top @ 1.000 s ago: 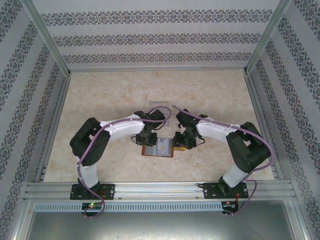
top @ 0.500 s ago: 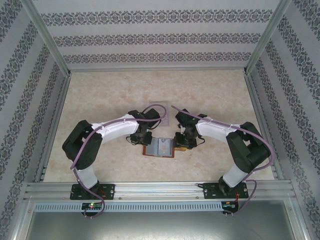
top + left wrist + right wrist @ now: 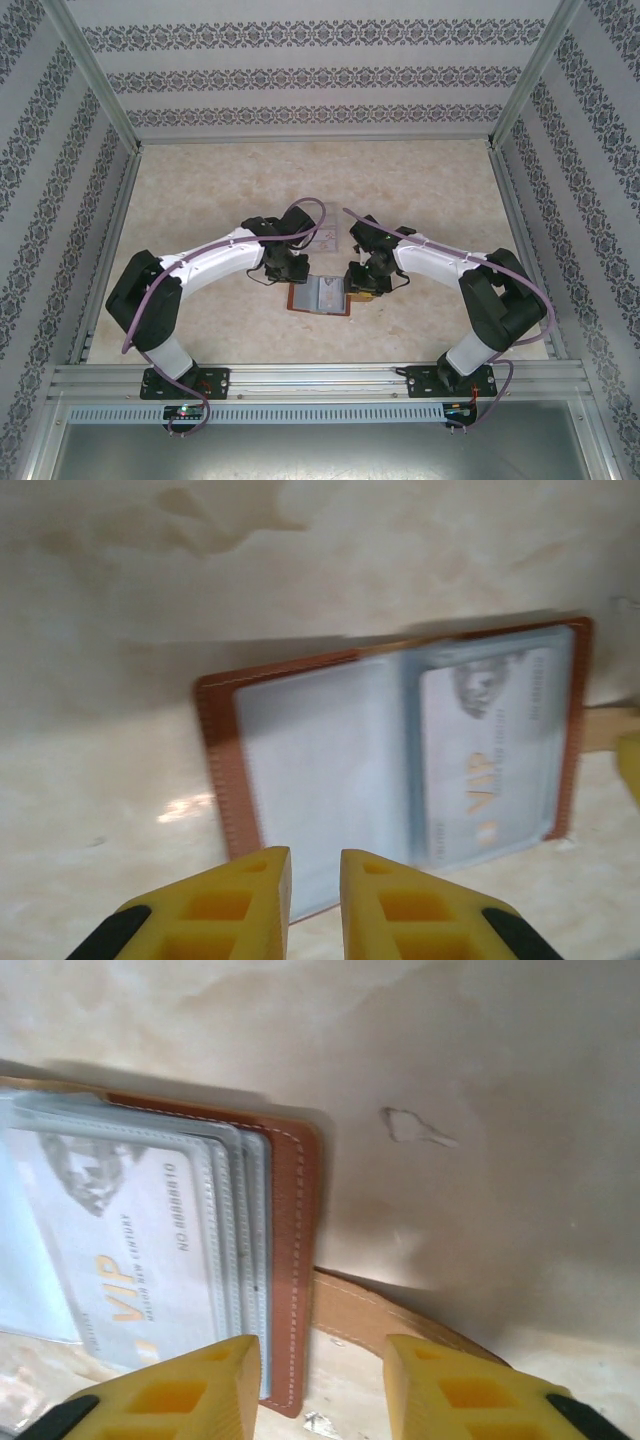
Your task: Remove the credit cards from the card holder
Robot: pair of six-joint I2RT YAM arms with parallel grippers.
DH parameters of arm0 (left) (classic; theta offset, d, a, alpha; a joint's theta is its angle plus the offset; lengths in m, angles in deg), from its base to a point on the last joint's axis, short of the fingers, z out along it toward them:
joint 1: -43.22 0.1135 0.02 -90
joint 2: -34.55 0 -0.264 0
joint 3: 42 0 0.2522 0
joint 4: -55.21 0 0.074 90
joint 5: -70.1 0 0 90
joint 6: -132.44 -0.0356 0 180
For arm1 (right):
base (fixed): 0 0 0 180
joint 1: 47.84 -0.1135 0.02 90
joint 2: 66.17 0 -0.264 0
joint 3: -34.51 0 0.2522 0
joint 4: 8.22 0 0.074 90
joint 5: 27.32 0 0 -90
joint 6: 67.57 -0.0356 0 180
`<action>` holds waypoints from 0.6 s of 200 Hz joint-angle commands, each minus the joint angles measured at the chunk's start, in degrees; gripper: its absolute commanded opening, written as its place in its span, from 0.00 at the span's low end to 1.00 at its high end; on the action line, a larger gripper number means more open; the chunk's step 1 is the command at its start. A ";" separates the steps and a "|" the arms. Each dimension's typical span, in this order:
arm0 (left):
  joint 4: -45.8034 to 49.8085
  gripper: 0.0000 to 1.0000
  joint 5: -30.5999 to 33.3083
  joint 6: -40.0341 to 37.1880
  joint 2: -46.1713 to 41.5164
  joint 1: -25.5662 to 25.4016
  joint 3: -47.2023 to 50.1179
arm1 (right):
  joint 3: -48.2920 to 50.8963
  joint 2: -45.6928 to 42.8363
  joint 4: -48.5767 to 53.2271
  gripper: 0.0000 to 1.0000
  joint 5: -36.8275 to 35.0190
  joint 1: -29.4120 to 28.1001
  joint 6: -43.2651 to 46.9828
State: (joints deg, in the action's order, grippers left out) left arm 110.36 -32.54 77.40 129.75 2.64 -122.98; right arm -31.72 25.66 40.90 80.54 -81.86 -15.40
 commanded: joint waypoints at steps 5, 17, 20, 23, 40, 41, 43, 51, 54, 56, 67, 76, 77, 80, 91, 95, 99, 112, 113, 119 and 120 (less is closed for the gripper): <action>-8.68 0.20 -9.56 2.87 1.41 0.68 1.87 | -0.11 -1.34 -3.76 0.36 3.63 -0.78 -3.00; -11.17 0.20 -11.97 3.90 2.20 0.69 2.48 | 0.49 -1.39 -5.74 0.35 4.95 -0.87 -3.84; -11.68 0.20 -12.46 4.15 2.38 0.75 2.59 | 0.64 -1.40 -6.22 0.35 5.31 -0.92 -4.06; -12.10 0.20 -12.83 4.36 2.55 0.78 2.64 | 0.76 -1.44 -6.66 0.35 5.60 -0.91 -4.37; -13.90 0.19 -14.13 5.26 3.30 0.93 3.37 | 1.71 -1.40 -9.60 0.33 7.57 -0.96 -5.75; -14.02 0.19 -14.10 5.23 3.36 0.93 3.35 | 1.78 -1.40 -9.78 0.33 7.68 -0.96 -5.85; -14.09 0.19 -14.21 5.32 3.40 0.94 3.46 | 1.94 -1.39 -10.08 0.32 7.88 -0.96 -6.03; -14.48 0.18 -14.42 5.52 3.63 1.09 3.74 | 2.22 -1.23 -11.20 0.31 8.45 -0.99 -6.61; -14.61 0.18 -14.49 5.54 3.67 1.11 3.82 | 2.34 -1.12 -11.57 0.31 8.64 -1.04 -6.84; -14.70 0.18 -14.55 5.55 3.68 1.18 3.89 | 2.36 -1.06 -11.74 0.30 8.71 -0.98 -6.90; -15.01 0.17 -14.58 5.79 3.74 1.37 4.29 | 2.46 -0.49 -12.38 0.29 8.84 -1.13 -7.16; -15.23 0.17 -14.76 5.78 3.77 1.64 4.64 | 2.46 0.01 -12.58 0.29 8.85 -1.10 -7.14; -15.26 0.17 -14.77 5.80 3.77 1.69 4.69 | 2.46 0.05 -12.58 0.29 8.85 -1.12 -7.20; -15.32 0.17 -14.85 5.77 3.84 1.72 4.83 | 2.38 0.22 -12.59 0.29 8.83 -1.13 -7.18; -15.54 0.17 -15.02 5.82 3.85 2.07 5.12 | 2.37 0.78 -12.72 0.29 8.76 -1.13 -7.02; -15.61 0.16 -15.12 5.90 3.85 2.16 5.27 | 2.37 0.93 -12.74 0.29 8.76 -1.07 -7.00; -15.70 0.16 -15.28 5.99 3.83 2.25 5.41 | 2.37 1.17 -12.84 0.29 8.72 -1.12 -7.07; -16.00 0.16 -15.45 6.04 3.84 2.43 5.79 | 2.33 1.79 -12.87 0.29 8.76 -1.12 -6.90; -15.99 0.16 -15.51 6.06 3.84 2.50 5.83 | 2.35 1.78 -12.86 0.29 8.76 -1.08 -6.91; -16.07 0.16 -15.55 6.11 3.86 2.52 5.99 | 2.37 2.02 -12.94 0.29 8.74 -1.14 -6.91; -16.12 0.16 -15.56 6.10 3.90 2.52 6.02 | 2.37 2.07 -12.90 0.29 8.75 -1.14 -6.91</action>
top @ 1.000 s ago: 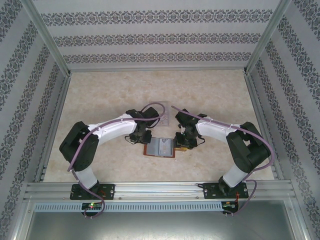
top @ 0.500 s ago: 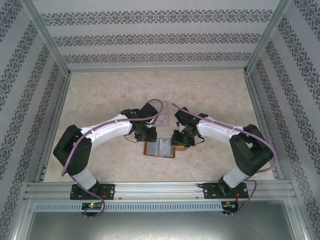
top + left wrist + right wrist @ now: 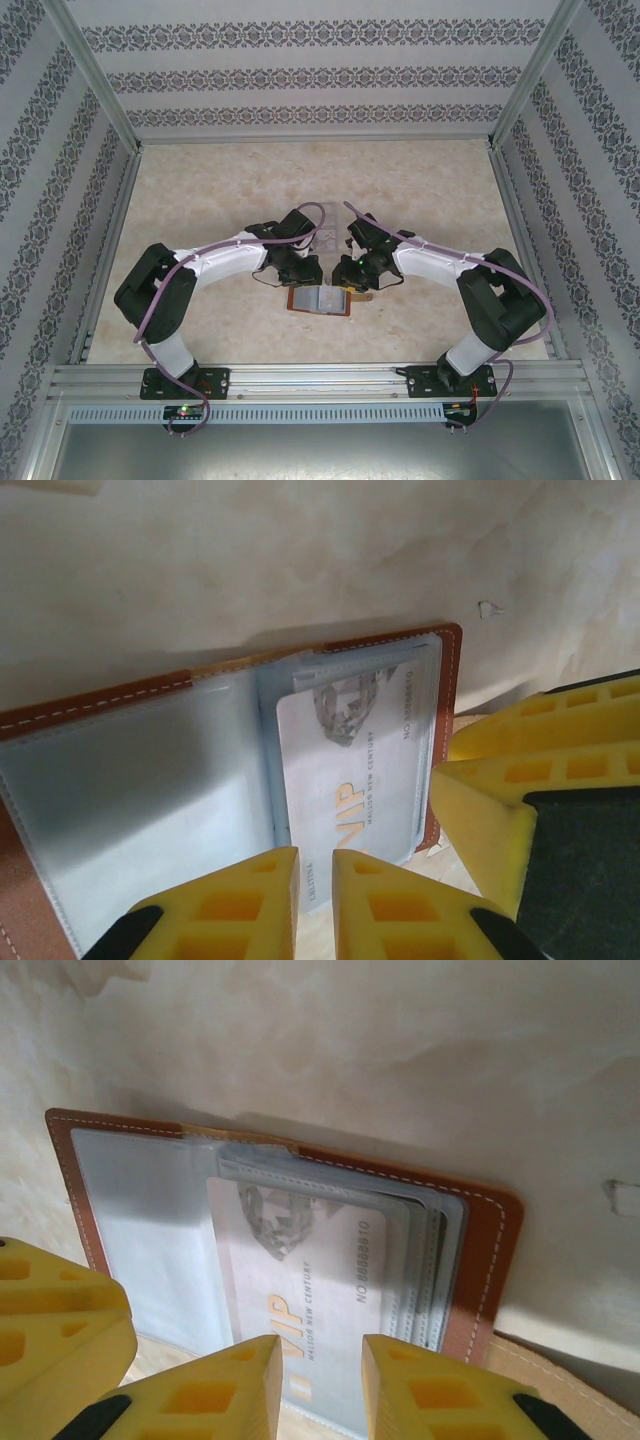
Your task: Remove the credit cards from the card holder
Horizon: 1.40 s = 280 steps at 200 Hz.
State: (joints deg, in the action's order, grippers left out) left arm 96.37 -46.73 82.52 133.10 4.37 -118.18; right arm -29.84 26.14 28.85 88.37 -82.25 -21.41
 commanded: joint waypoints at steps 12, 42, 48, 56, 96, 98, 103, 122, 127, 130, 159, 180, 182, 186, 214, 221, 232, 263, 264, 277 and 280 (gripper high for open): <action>-2.37 0.16 -1.44 1.08 0.60 0.88 1.40 | 0.49 2.18 -1.07 0.29 0.93 -0.70 -0.66; -2.65 0.16 -1.69 1.21 0.82 0.97 1.49 | 0.49 3.30 -1.56 0.29 1.10 -0.72 -0.70; -2.61 0.16 -1.76 1.16 0.88 0.97 1.48 | 0.57 3.48 -1.56 0.29 1.05 -0.74 -0.65; -2.61 0.16 -1.89 1.22 0.99 1.05 1.50 | 0.58 3.73 -1.52 0.29 1.03 -0.70 -0.59; -3.77 0.18 -3.84 1.38 1.86 1.06 1.46 | 0.58 4.62 -0.64 0.29 0.15 -0.74 0.11; -3.89 0.18 -3.91 1.40 1.95 1.06 1.49 | 0.58 4.69 -0.63 0.29 0.15 -0.74 0.08; -4.26 0.18 -4.32 1.58 2.13 1.05 1.53 | 0.58 4.70 -0.57 0.29 0.13 -0.68 0.07; -5.41 0.19 -5.05 2.22 2.60 1.06 1.76 | 0.49 4.66 -0.46 0.29 0.15 -0.74 0.22; -5.55 0.19 -5.23 2.32 2.77 1.05 1.83 | 0.49 4.63 -0.42 0.29 0.13 -0.74 0.25; -5.55 0.19 -5.29 2.39 2.79 1.06 1.79 | 0.49 4.63 -0.32 0.29 0.07 -0.70 0.24; -7.03 0.20 -6.23 3.12 3.30 1.05 2.06 | 0.49 4.55 -0.11 0.30 0.06 -0.73 0.46; -8.06 0.19 -6.79 3.69 3.88 1.05 2.47 | 0.31 4.63 -0.09 0.30 0.06 -0.72 0.53; -8.10 0.20 -6.84 3.67 3.97 1.06 2.49 | 0.25 4.65 -0.06 0.30 0.06 -0.67 0.51; -8.14 0.19 -6.88 3.73 4.09 1.06 2.54 | 0.23 4.68 -0.02 0.30 0.04 -0.69 0.50; -8.41 0.19 -7.02 3.83 5.09 1.01 2.84 | 0.23 4.69 0.03 0.30 0.06 -0.74 0.59; -8.49 0.19 -7.03 3.83 5.33 1.05 2.84 | 0.23 4.67 0.06 0.30 0.10 -0.74 0.59; -8.59 0.19 -7.01 3.82 5.64 1.06 2.92 | 0.23 4.64 0.10 0.30 0.15 -0.69 0.81; -7.92 0.19 -6.36 3.47 5.92 1.06 2.90 | 0.31 4.71 0.24 0.31 0.12 -0.71 0.94; -7.81 0.19 -6.33 3.45 5.94 1.06 2.90 | 0.31 4.67 0.24 0.31 0.13 -0.68 0.94; -7.07 0.19 -5.79 3.03 5.94 1.06 2.69 | 0.31 4.71 0.25 0.31 0.14 -0.74 1.04; -6.91 0.19 -5.64 3.07 5.96 1.01 2.67 | 0.31 4.76 0.22 0.31 0.08 -0.74 1.03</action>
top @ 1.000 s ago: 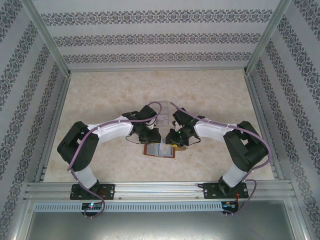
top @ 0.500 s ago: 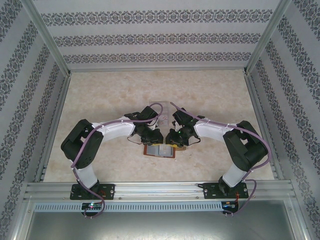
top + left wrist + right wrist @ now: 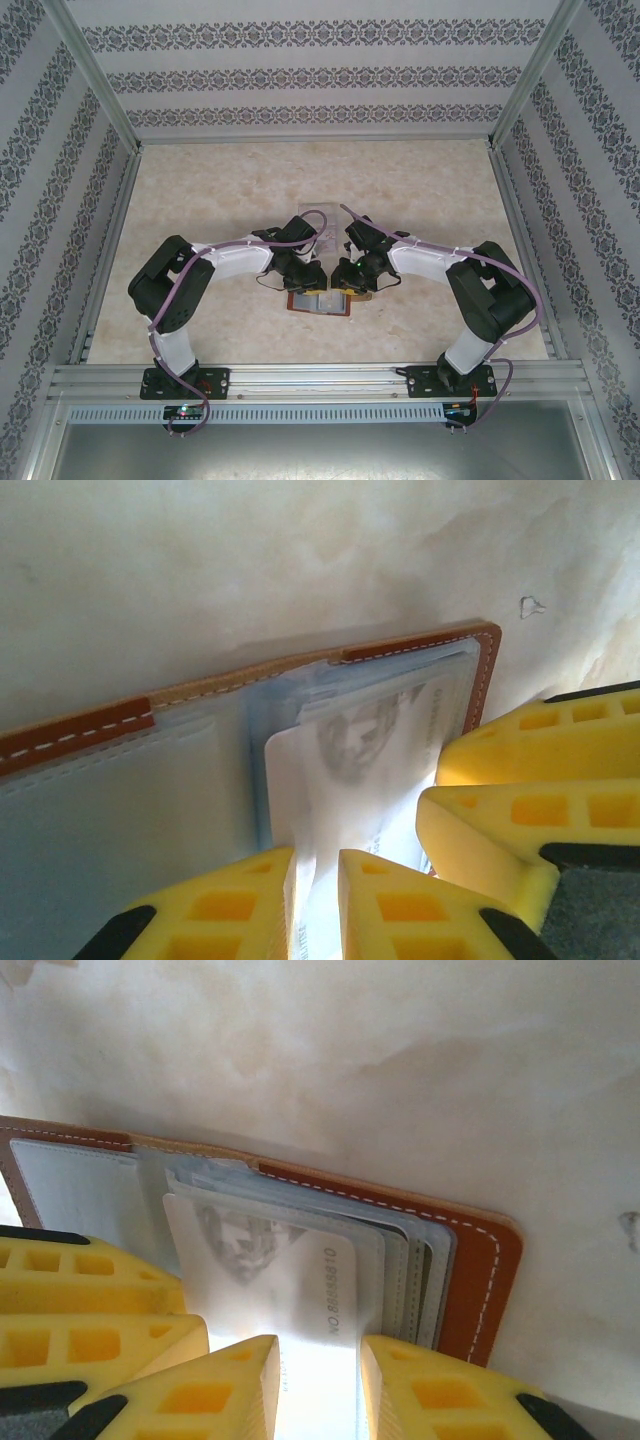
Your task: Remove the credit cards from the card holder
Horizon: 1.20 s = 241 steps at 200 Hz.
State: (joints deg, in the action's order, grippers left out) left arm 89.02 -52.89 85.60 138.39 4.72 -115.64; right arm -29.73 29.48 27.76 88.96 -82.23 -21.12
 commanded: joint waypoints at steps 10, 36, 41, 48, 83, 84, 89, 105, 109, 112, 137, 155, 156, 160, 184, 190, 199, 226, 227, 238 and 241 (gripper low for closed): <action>0.88 0.19 0.92 -0.22 0.54 0.71 0.07 | 0.12 1.39 1.36 0.31 -0.52 -0.70 0.83; 3.43 0.20 2.75 -1.38 0.08 0.66 -0.83 | 0.12 1.58 1.60 0.31 -0.53 -0.63 0.97; 3.90 0.20 3.04 -1.67 -0.07 0.66 -0.91 | 0.12 1.56 1.68 0.31 -0.52 -0.68 1.08; 4.46 0.20 3.57 -1.88 -0.29 0.67 -1.15 | 0.12 1.47 1.77 0.31 -0.62 -0.67 1.14; 5.51 0.21 4.04 -2.44 -0.81 0.71 -1.54 | 0.12 1.45 1.86 0.31 -0.75 -0.67 1.27; 5.56 0.21 4.06 -2.41 -0.86 0.71 -1.55 | 0.12 1.46 1.86 0.31 -0.68 -0.68 1.27; 5.67 0.21 4.11 -2.46 -0.91 0.71 -1.53 | 0.12 1.51 1.86 0.31 -0.66 -0.63 1.27; 5.83 0.21 4.21 -2.43 -1.29 0.71 -1.60 | 0.29 1.46 1.87 0.31 -0.74 -0.61 1.28; 5.87 0.21 4.25 -2.41 -1.34 0.71 -1.72 | 0.29 1.46 1.93 0.31 -0.72 -0.64 1.27; 5.86 0.21 4.30 -2.46 -1.48 0.71 -1.68 | 0.29 1.51 1.83 0.31 -0.71 -0.67 1.27; 5.29 0.23 3.97 -2.38 -2.86 0.70 -1.83 | 0.21 1.42 1.95 0.31 -0.71 -0.67 1.35; 4.91 0.25 3.90 -2.20 -3.63 0.71 -1.83 | 0.12 1.45 2.04 0.31 -0.75 -0.68 1.43; 4.91 0.25 3.86 -2.20 -3.68 0.71 -1.83 | 0.12 1.45 2.04 0.31 -0.73 -0.68 1.40; 4.82 0.26 3.79 -2.17 -3.75 0.79 -1.76 | 0.12 1.46 2.04 0.31 -0.71 -0.63 1.36; 4.19 0.28 3.38 -1.96 -3.64 1.21 -1.28 | 0.17 1.58 1.95 0.31 -0.71 -0.63 1.36; 4.16 0.28 3.33 -1.92 -3.48 1.32 -1.17 | 0.19 1.55 1.95 0.31 -0.71 -0.64 1.37; 4.20 0.28 3.36 -1.92 -3.31 1.41 -0.97 | 0.13 1.56 1.95 0.31 -0.73 -0.60 1.37; 4.55 0.28 3.80 -1.98 -2.87 1.72 -0.59 | 0.21 1.58 2.04 0.31 -0.71 -0.54 1.50; 4.55 0.28 3.81 -2.00 -2.86 1.74 -0.59 | 0.21 1.57 2.04 0.31 -0.71 -0.52 1.47; 4.51 0.29 3.70 -2.10 -2.60 1.71 -0.59 | 0.21 1.59 1.96 0.32 -0.74 -0.55 1.53; 4.47 0.29 3.65 -2.08 -2.52 1.71 -0.58 | 0.21 1.56 1.98 0.31 -0.71 -0.56 1.46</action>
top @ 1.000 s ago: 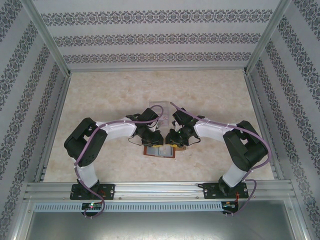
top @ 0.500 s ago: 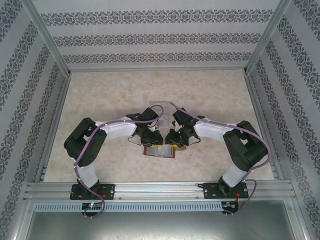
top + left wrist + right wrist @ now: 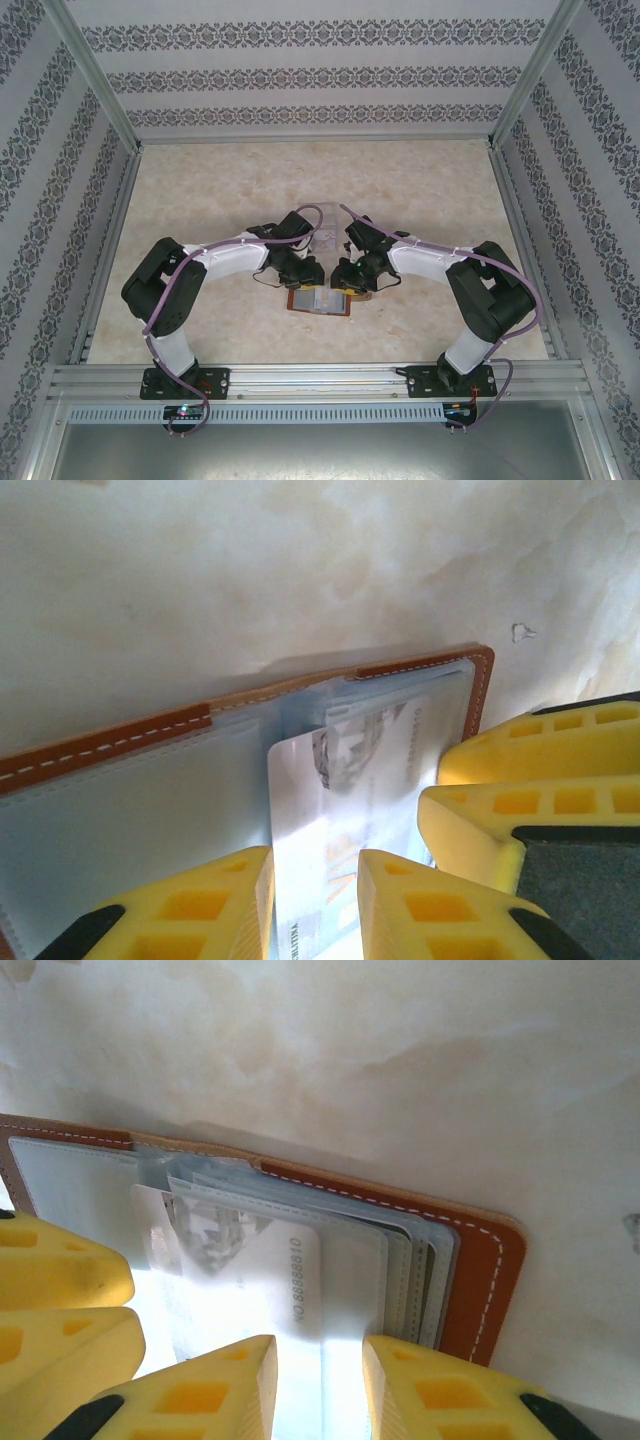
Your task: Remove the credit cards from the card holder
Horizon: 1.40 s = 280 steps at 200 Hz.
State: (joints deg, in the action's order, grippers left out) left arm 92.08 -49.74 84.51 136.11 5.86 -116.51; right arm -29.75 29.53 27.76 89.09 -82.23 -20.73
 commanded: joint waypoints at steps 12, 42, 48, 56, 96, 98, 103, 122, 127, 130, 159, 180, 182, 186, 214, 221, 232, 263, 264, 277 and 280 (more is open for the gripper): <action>1.08 0.29 -0.01 -0.97 0.12 0.63 0.39 | 0.27 1.51 1.95 0.32 -0.86 -0.58 1.06; 0.68 0.28 -0.62 -0.70 1.08 0.63 0.39 | 0.14 1.44 2.17 0.31 -0.88 -0.57 1.14; 0.79 0.28 -0.57 -0.74 1.25 0.63 0.45 | 0.14 1.42 2.26 0.32 -0.86 -0.55 1.14; 0.87 0.28 -0.56 -0.72 1.44 0.63 0.47 | 0.14 1.39 2.30 0.31 -0.92 -0.58 1.15; -0.07 0.27 -1.04 -0.61 1.96 0.63 1.00 | 0.05 1.33 2.48 0.32 -0.90 -0.54 1.23; -0.19 0.27 -1.12 -0.59 1.97 0.63 1.05 | 0.05 1.33 2.46 0.32 -0.88 -0.53 1.23; -0.38 0.27 -1.29 -0.49 2.01 0.63 1.13 | 0.05 1.40 2.48 0.31 -0.88 -0.56 1.23; -0.96 0.26 -1.79 -0.34 2.23 0.63 1.24 | -0.01 1.33 2.50 0.31 -0.84 -0.58 1.14; -1.03 0.26 -1.85 -0.31 2.24 0.62 1.21 | -0.04 1.34 2.60 0.31 -0.84 -0.59 1.15; -1.09 0.26 -1.85 -0.30 2.27 0.61 1.23 | -0.04 1.29 2.57 0.32 -0.91 -0.59 1.15; -1.70 0.26 -2.50 -0.14 2.76 0.62 1.38 | -0.04 1.07 2.74 0.32 -0.93 -0.61 1.19; -2.76 0.25 -3.17 0.29 2.92 0.61 1.69 | -0.03 1.20 2.73 0.32 -0.94 -0.58 1.14; -2.82 0.25 -3.19 0.30 2.94 0.67 1.69 | -0.04 1.17 2.70 0.32 -0.93 -0.52 1.14; -2.88 0.24 -3.32 0.32 2.94 0.68 1.62 | -0.04 1.18 2.74 0.31 -1.00 -0.58 1.14; -3.51 0.23 -3.73 0.65 2.87 0.65 1.85 | -0.04 1.11 2.74 0.32 -1.03 -0.66 1.16; -3.61 0.22 -3.78 0.74 2.79 0.71 1.83 | 0.05 1.07 2.72 0.31 -1.01 -0.54 1.15; -3.56 0.21 -3.60 0.66 2.64 0.71 1.87 | 0.05 1.07 2.74 0.32 -1.03 -0.66 1.18; -3.34 0.17 -3.75 0.43 2.36 0.71 1.92 | 0.10 1.04 2.74 0.31 -1.01 -0.63 1.15; -3.34 0.17 -3.74 0.36 2.30 0.71 1.94 | 0.07 1.05 2.74 0.31 -1.01 -0.61 1.15; -3.04 0.16 -3.60 0.22 2.24 0.71 1.89 | 0.05 1.07 2.74 0.31 -1.02 -0.53 1.15; -2.93 0.16 -3.58 0.17 2.24 0.71 1.82 | 0.05 1.03 2.73 0.31 -1.06 -0.63 1.16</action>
State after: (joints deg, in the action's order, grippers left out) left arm 89.92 -52.80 84.97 138.23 5.86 -115.22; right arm -29.75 29.53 27.78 89.09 -82.23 -20.71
